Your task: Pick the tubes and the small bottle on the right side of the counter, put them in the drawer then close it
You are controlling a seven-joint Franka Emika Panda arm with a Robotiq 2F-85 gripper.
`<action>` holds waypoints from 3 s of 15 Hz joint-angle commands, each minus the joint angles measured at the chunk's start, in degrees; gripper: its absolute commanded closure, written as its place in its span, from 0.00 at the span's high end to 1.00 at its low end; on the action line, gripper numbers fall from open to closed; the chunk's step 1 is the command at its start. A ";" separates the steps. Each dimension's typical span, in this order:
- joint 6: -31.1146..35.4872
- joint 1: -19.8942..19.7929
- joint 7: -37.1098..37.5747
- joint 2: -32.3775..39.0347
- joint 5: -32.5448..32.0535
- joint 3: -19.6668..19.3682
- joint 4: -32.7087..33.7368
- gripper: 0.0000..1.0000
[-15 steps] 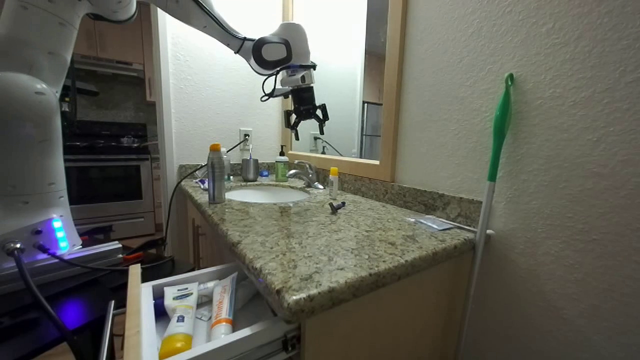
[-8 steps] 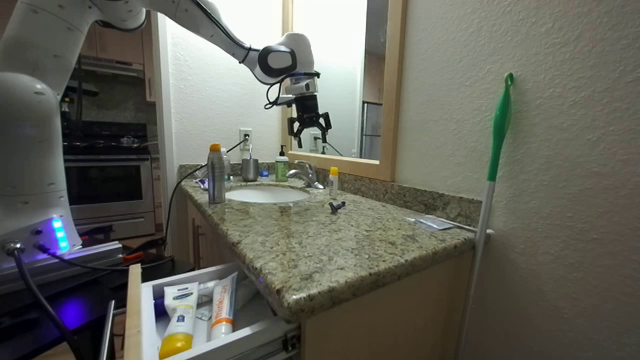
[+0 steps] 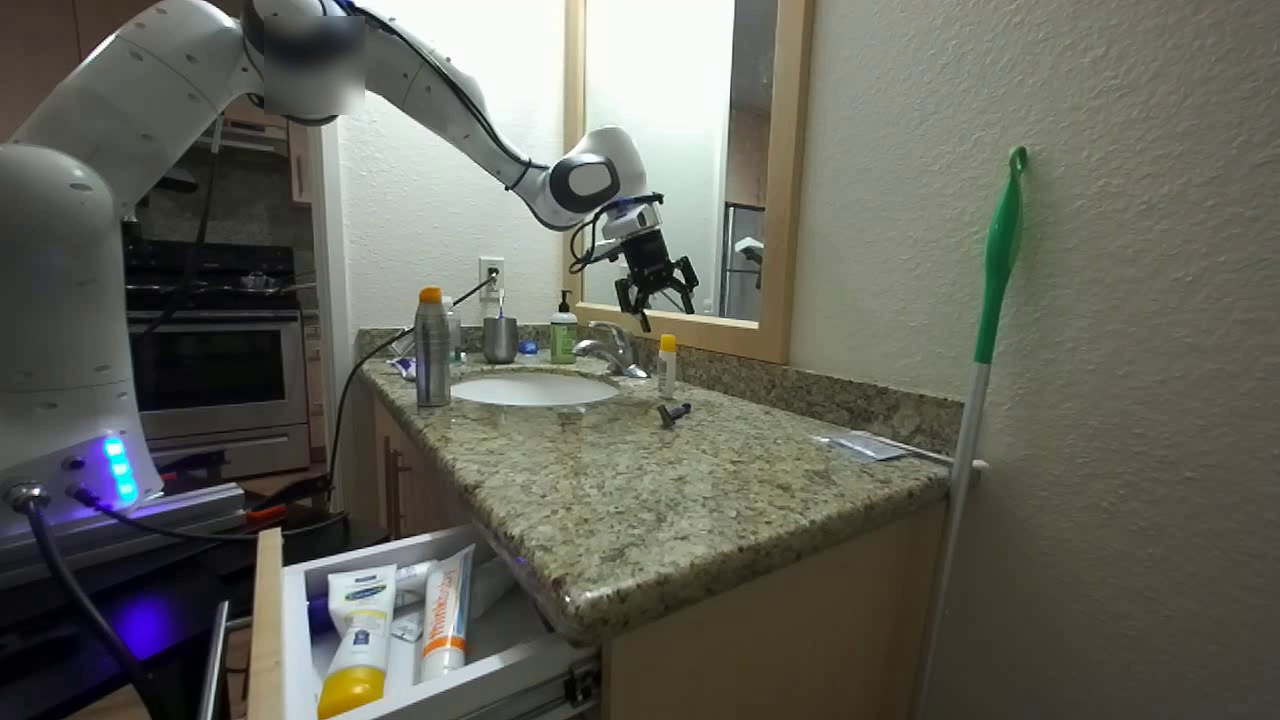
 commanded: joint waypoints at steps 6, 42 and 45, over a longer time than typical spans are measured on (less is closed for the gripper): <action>-1.63 -0.76 -0.21 0.74 0.31 1.32 0.50 1.00; -27.35 -1.30 -5.87 -6.81 -24.28 -9.83 -1.27 0.07; -31.53 -2.35 -13.97 -11.49 -28.23 -10.09 -5.95 0.07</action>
